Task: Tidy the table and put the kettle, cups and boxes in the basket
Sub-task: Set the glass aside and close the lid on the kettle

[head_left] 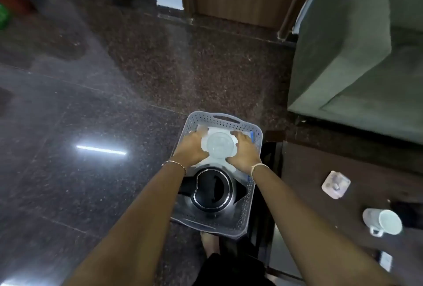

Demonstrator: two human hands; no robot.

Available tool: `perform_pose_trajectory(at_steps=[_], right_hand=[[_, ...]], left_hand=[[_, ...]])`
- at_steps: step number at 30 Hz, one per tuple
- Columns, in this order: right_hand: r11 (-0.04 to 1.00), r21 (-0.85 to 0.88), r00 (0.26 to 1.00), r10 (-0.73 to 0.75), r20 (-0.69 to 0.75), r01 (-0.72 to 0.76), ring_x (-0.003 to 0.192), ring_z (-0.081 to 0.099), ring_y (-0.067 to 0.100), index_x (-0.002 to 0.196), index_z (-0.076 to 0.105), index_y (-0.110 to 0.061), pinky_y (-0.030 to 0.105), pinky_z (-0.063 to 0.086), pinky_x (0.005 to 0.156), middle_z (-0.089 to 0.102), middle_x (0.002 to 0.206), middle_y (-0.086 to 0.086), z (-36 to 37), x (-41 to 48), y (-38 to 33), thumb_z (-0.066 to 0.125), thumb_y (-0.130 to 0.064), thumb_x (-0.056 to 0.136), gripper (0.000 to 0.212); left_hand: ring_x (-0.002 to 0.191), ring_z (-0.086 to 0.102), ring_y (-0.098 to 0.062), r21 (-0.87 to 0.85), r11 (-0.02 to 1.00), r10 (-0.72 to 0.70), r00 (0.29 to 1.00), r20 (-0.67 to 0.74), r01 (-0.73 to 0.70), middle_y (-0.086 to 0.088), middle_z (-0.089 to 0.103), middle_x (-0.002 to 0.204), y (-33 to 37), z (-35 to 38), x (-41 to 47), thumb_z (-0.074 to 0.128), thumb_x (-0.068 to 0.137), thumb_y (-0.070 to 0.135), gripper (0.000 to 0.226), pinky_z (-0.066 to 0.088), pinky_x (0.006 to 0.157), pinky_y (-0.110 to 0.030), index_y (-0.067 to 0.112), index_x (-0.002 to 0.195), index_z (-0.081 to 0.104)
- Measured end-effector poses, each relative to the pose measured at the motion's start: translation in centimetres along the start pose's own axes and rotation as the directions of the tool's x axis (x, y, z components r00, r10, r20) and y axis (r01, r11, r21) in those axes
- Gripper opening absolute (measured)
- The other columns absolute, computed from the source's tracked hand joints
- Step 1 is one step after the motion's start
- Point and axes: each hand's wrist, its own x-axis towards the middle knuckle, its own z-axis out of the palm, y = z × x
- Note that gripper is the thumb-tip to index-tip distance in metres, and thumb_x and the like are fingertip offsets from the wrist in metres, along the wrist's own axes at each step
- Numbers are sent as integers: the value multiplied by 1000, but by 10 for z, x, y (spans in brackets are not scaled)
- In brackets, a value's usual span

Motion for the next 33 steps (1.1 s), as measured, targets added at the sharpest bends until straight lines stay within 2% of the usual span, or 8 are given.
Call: perform_pose_trajectory(at_steps=[3, 6, 10, 14, 18, 21, 29, 33], right_hand=[[999, -37, 998, 28, 54, -26, 128, 47, 28, 145, 29, -23, 39, 45, 102, 36, 147, 6, 8, 15, 5, 82, -12, 67, 95], [999, -49, 997, 26, 74, -23, 129, 45, 29, 146, 26, -22, 37, 41, 104, 37, 146, 8, 19, 25, 11, 83, -14, 64, 101], [1000, 9, 999, -2, 43, 2, 122, 51, 23, 141, 31, -26, 39, 45, 101, 49, 136, 2, 27, 31, 11, 87, -22, 58, 100], [999, 44, 999, 29, 27, -30, 103, 61, 22, 124, 38, -30, 34, 49, 81, 63, 113, -4, 29, 34, 13, 87, -26, 53, 87], [996, 89, 1000, 18, 13, -19, 101, 61, 19, 125, 40, -30, 35, 50, 83, 63, 110, -7, 24, 32, 13, 89, -30, 52, 87], [989, 149, 999, 14, -33, -9, 97, 58, 15, 126, 40, -32, 30, 44, 76, 60, 107, -10, 13, 25, 9, 88, -26, 54, 87], [972, 189, 974, -98, -204, 137, 104, 62, 18, 123, 50, -29, 35, 53, 85, 65, 114, -7, -65, -18, -2, 90, -27, 49, 84], [954, 225, 949, -129, -287, 198, 102, 64, 17, 121, 53, -28, 39, 54, 88, 67, 110, -6, -110, -60, 14, 92, -28, 48, 83]], left_hand=[[132, 42, -28, 104, 993, 54, 997, 63, -60, -9, 44, 145, -2, 5, 18, 80, 70, 23, 93, 39, 107, -39, 18, 147, 28], [141, 29, -26, 114, 993, 17, 980, 198, -40, -5, 30, 155, -4, 7, 32, 86, 63, 31, 113, 30, 114, -40, 19, 151, 16], [135, 39, -26, 70, 997, 7, 952, 306, -30, -6, 36, 151, -6, 5, 40, 89, 60, 23, 118, 35, 111, -36, 22, 152, 15], [121, 52, -29, 142, 987, 40, 963, 266, -80, -9, 56, 132, -2, 10, 40, 88, 58, 19, 103, 44, 95, -33, 22, 143, 29], [114, 55, -28, 123, 987, 67, 968, 243, -99, -7, 59, 126, 7, 10, 39, 88, 56, 21, 93, 48, 93, -39, 22, 134, 36], [113, 56, -27, 154, 981, 87, 975, 202, -119, -5, 61, 124, 22, 4, 35, 88, 55, 21, 91, 48, 91, -39, 24, 131, 38], [109, 58, -19, 92, 972, 203, 967, 152, -218, 2, 61, 123, 100, -26, 9, 89, 55, 20, 93, 44, 84, -28, 26, 134, 40], [116, 57, -18, -2, 960, 276, 952, 132, -278, 3, 59, 127, 148, -22, -18, 91, 53, 18, 100, 47, 99, -35, 29, 138, 38]])
